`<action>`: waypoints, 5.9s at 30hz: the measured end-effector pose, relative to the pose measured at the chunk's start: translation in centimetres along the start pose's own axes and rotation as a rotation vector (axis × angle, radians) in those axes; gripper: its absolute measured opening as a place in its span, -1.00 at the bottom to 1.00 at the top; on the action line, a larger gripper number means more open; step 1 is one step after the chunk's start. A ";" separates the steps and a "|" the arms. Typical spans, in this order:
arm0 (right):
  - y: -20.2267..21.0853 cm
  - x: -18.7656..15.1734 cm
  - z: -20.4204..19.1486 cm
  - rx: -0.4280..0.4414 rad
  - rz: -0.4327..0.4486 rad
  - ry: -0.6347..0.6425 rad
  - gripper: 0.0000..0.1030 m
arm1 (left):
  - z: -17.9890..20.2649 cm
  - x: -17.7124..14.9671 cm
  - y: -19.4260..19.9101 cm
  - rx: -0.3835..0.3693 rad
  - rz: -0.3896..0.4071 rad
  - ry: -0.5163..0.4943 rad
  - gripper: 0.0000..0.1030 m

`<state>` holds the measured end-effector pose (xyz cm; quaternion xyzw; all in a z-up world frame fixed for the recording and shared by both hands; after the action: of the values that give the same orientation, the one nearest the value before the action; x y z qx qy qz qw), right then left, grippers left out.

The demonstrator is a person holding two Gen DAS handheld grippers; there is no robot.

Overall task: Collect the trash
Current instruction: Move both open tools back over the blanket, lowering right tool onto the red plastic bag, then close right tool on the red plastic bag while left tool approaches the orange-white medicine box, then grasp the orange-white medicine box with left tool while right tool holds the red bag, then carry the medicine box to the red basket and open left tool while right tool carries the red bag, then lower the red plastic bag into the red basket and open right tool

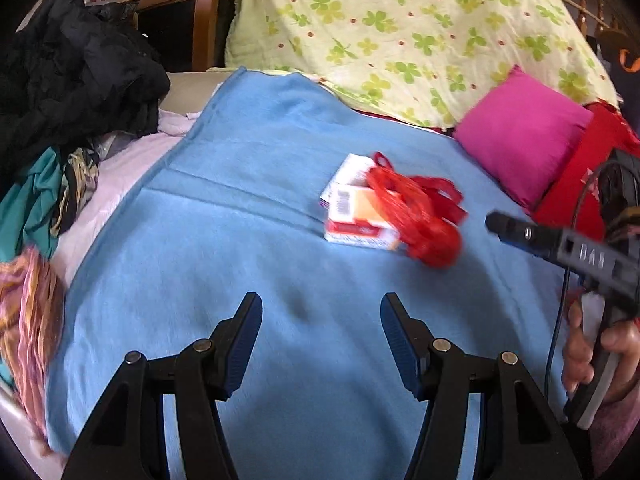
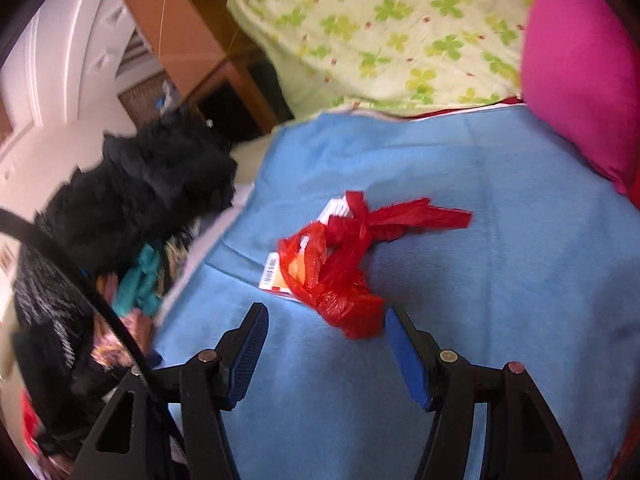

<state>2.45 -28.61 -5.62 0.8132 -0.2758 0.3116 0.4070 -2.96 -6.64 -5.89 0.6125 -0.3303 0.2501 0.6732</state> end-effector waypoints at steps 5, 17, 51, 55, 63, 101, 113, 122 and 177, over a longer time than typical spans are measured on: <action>-4.5 0.0 -0.1 -0.037 -0.054 0.104 0.28 | -1.7 1.1 -3.4 -0.006 -0.056 0.074 0.21; -7.7 -1.1 0.1 -0.120 -0.142 0.151 -0.17 | -2.6 5.9 -7.4 -0.030 0.016 0.123 0.21; 3.2 -4.5 11.3 -0.177 -0.167 -0.375 -0.17 | 10.5 1.4 -5.7 -0.491 -0.252 0.050 0.32; 3.5 -4.5 12.0 -0.185 -0.161 -0.391 -0.17 | 10.6 2.2 -4.7 -0.448 -0.204 -0.042 0.32; 3.2 -4.7 11.7 -0.174 -0.168 -0.392 -0.17 | 8.7 4.2 -6.8 -0.253 -0.085 -0.169 0.41; 1.7 -4.5 9.4 -0.187 -0.164 -0.253 -0.25 | 11.8 1.1 -8.1 -0.328 -0.136 -0.302 0.14; 5.9 -2.0 7.5 -0.159 -0.023 -0.143 -0.25 | 10.9 -1.2 -2.9 -0.230 0.009 -0.220 0.14; 10.6 -0.3 5.9 -0.141 0.129 -0.040 -0.25 | 11.1 -1.8 -0.3 -0.183 0.027 -0.160 0.14; 29.4 0.7 9.4 -0.039 0.605 -0.091 -0.25 | 23.4 3.9 6.5 -0.023 0.182 -0.363 -0.06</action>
<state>-15.10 -51.72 4.84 0.6994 -0.5292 0.3763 0.2986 -8.42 -29.29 2.07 0.6074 -0.5032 0.1918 0.5841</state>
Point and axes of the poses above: each gripper's, at about its wrist camera, not at the fingertips, and y roughly against the way its jaws point, z to its right, x to its top, the point moved 9 cm from there along -y, roughly the way its jaws point, and after that the axes turned 1 degree about -y, right-handed, at the moved point
